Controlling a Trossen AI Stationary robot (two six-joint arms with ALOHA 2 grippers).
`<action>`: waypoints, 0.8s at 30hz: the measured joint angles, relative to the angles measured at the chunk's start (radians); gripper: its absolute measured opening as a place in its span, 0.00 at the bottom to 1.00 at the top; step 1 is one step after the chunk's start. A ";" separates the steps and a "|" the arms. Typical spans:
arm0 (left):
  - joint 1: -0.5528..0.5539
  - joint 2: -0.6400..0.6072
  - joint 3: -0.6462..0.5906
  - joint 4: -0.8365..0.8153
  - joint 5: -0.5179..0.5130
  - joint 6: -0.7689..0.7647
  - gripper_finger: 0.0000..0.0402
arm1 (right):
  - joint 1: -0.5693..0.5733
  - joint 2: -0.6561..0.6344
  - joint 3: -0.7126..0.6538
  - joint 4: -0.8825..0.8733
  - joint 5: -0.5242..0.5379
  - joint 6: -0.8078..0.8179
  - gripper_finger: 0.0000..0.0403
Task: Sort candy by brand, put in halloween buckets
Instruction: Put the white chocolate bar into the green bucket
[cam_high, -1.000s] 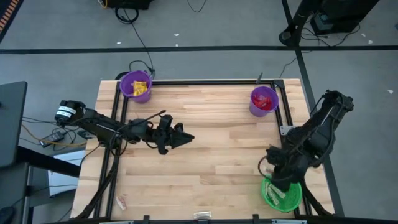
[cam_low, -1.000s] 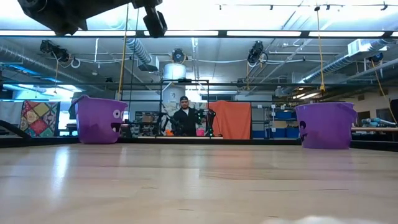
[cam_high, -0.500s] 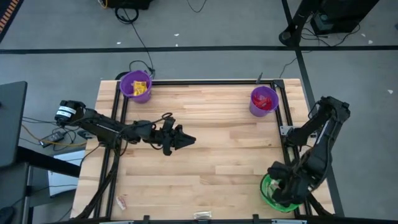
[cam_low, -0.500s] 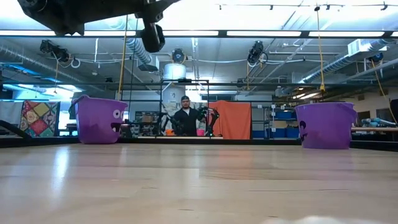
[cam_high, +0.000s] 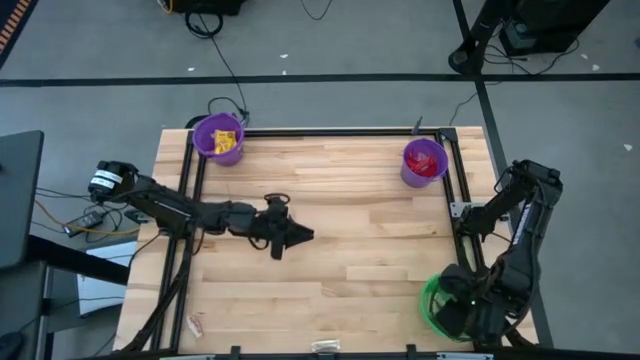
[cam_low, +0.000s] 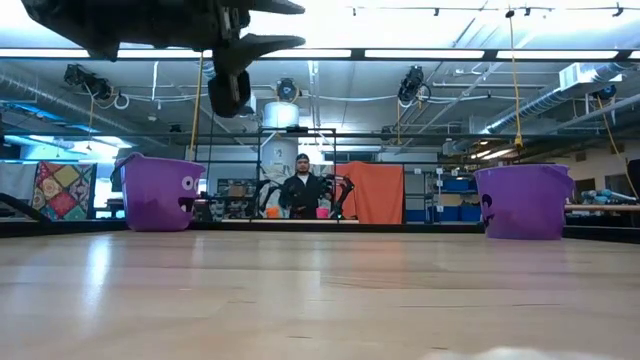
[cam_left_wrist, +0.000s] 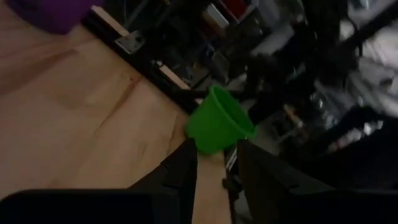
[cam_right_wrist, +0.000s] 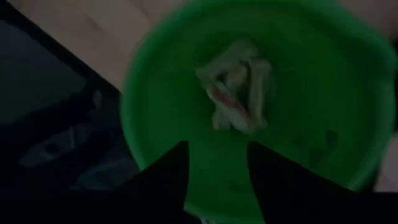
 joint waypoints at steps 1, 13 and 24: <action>-0.010 0.000 0.000 -0.005 0.003 0.032 0.30 | 0.003 0.000 0.000 0.001 0.031 0.001 0.43; -0.135 0.105 0.000 -0.162 -0.043 0.053 0.16 | -0.051 -0.023 0.000 -0.168 0.413 0.043 0.41; -0.279 0.064 0.000 -0.797 0.077 -0.524 0.08 | -0.092 -0.022 0.000 -0.073 0.470 -0.166 0.41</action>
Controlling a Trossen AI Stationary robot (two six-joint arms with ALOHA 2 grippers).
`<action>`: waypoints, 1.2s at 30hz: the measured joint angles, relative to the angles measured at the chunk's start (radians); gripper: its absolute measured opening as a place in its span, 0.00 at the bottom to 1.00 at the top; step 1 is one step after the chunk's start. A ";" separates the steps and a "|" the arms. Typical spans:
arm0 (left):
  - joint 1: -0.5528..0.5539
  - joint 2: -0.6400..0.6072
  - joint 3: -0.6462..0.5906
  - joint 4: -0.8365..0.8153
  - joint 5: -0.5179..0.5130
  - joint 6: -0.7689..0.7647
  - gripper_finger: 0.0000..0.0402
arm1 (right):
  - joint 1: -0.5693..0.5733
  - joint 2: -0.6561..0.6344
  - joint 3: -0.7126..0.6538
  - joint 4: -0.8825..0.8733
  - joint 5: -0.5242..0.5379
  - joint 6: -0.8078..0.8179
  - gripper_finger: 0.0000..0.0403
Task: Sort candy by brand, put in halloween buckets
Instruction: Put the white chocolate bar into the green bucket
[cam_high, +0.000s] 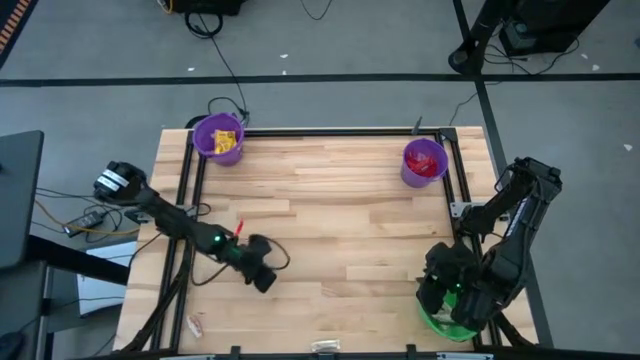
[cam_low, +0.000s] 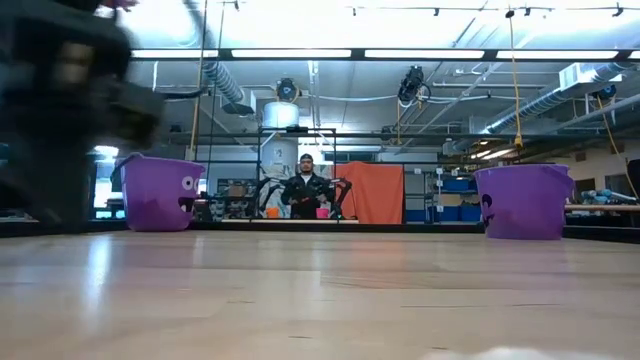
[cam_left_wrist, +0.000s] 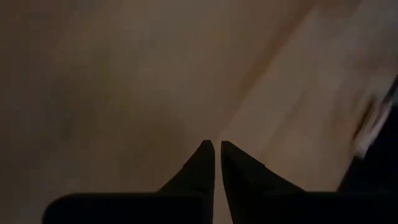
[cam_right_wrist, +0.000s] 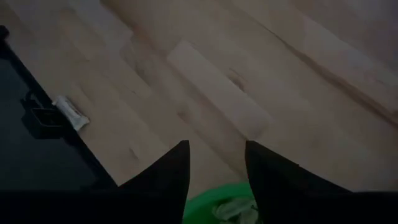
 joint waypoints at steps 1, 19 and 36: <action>-0.018 -0.007 0.000 -0.033 0.024 -0.029 0.07 | 0.000 0.000 0.000 0.006 0.012 -0.012 0.41; -0.302 -0.012 0.000 -0.174 0.533 -0.404 0.03 | -0.008 0.002 -0.103 0.062 0.049 -0.129 0.41; -0.317 -0.011 0.000 -0.379 0.633 -0.439 0.36 | -0.016 0.002 -0.230 0.331 0.031 -0.187 0.41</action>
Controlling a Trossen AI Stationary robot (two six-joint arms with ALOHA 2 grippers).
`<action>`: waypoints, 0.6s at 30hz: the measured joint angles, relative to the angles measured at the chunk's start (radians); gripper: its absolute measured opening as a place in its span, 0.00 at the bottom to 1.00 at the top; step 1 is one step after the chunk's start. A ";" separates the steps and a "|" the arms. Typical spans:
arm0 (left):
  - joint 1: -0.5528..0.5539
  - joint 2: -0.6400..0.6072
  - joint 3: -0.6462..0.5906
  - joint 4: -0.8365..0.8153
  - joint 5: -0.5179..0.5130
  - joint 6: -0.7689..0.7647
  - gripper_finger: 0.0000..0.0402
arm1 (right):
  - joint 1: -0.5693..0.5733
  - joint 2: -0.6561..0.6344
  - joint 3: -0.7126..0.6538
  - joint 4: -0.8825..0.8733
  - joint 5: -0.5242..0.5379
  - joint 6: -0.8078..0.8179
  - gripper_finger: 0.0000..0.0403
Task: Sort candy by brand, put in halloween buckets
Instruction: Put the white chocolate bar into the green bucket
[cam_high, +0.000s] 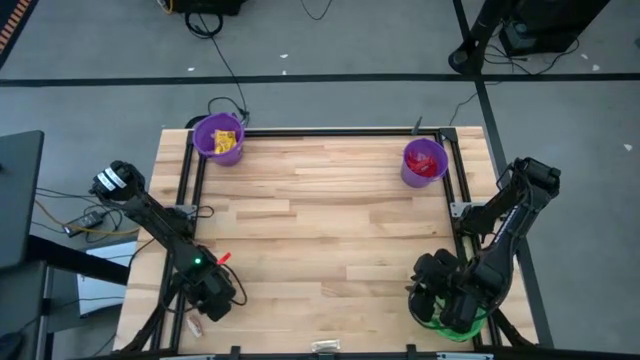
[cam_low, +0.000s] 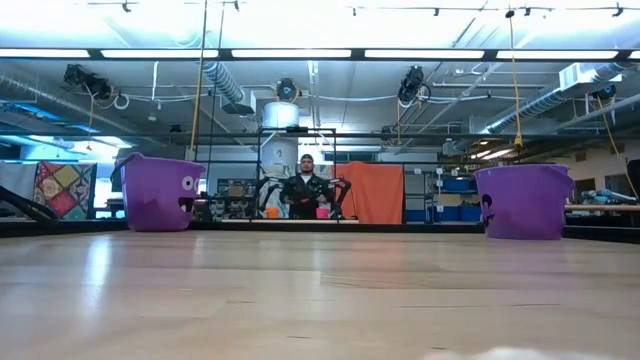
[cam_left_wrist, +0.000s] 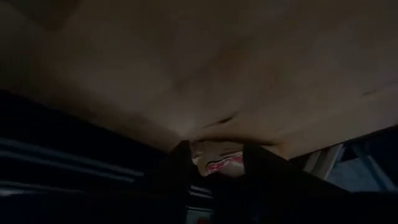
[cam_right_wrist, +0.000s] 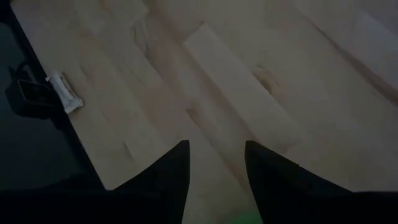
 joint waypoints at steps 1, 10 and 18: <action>-0.001 0.000 0.000 -0.006 0.006 0.017 0.38 | -0.003 0.000 0.000 -0.001 0.005 -0.001 0.41; -0.127 0.034 0.001 0.058 -0.027 0.071 0.45 | -0.023 0.000 0.000 0.005 -0.022 -0.033 0.41; -0.153 0.036 0.001 0.082 -0.021 0.123 0.44 | -0.035 0.000 0.000 0.003 -0.027 -0.070 0.41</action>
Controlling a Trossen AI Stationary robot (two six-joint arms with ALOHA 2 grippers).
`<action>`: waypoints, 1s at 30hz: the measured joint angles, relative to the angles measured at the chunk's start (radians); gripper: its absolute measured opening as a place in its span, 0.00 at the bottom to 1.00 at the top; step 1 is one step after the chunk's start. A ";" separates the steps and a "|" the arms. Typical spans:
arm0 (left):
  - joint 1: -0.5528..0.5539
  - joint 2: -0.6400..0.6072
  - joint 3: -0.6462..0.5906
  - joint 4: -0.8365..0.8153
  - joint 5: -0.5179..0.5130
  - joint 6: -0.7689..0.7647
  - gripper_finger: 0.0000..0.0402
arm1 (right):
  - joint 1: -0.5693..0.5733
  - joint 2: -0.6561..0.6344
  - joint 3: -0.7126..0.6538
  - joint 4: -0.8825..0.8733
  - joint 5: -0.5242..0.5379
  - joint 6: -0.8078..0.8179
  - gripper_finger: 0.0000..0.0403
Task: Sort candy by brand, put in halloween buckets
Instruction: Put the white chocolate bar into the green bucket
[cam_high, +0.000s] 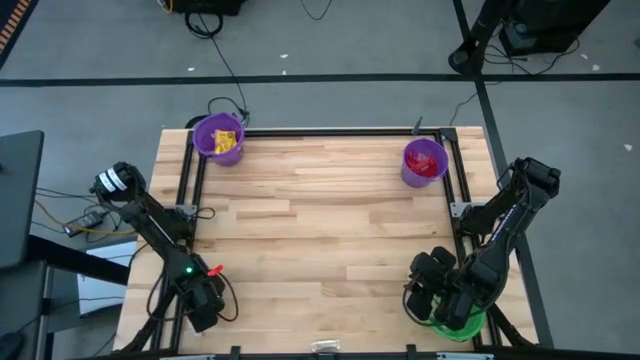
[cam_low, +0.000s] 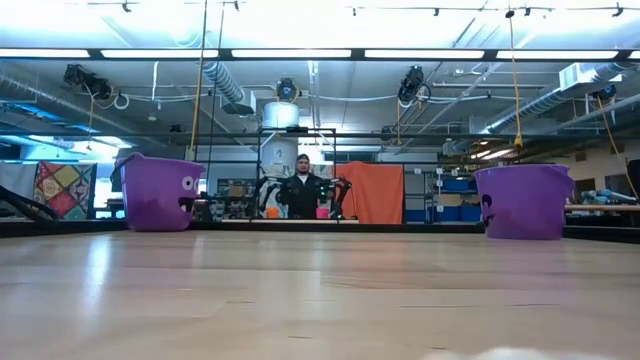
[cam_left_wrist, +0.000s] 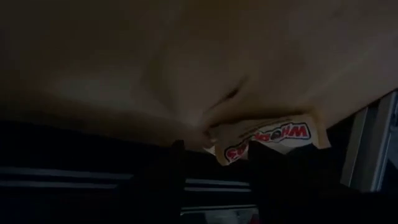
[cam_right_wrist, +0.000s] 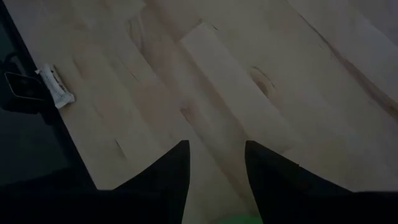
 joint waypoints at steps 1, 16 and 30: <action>-0.001 0.000 0.000 0.004 0.001 0.005 0.44 | -0.004 0.000 0.000 0.000 -0.008 -0.007 0.41; -0.048 0.003 0.023 -0.007 -0.041 0.050 0.42 | 0.021 0.000 0.000 0.011 -0.029 0.076 0.41; -0.081 0.019 0.052 -0.032 -0.056 0.154 0.41 | 0.033 0.000 0.000 -0.009 -0.013 0.105 0.41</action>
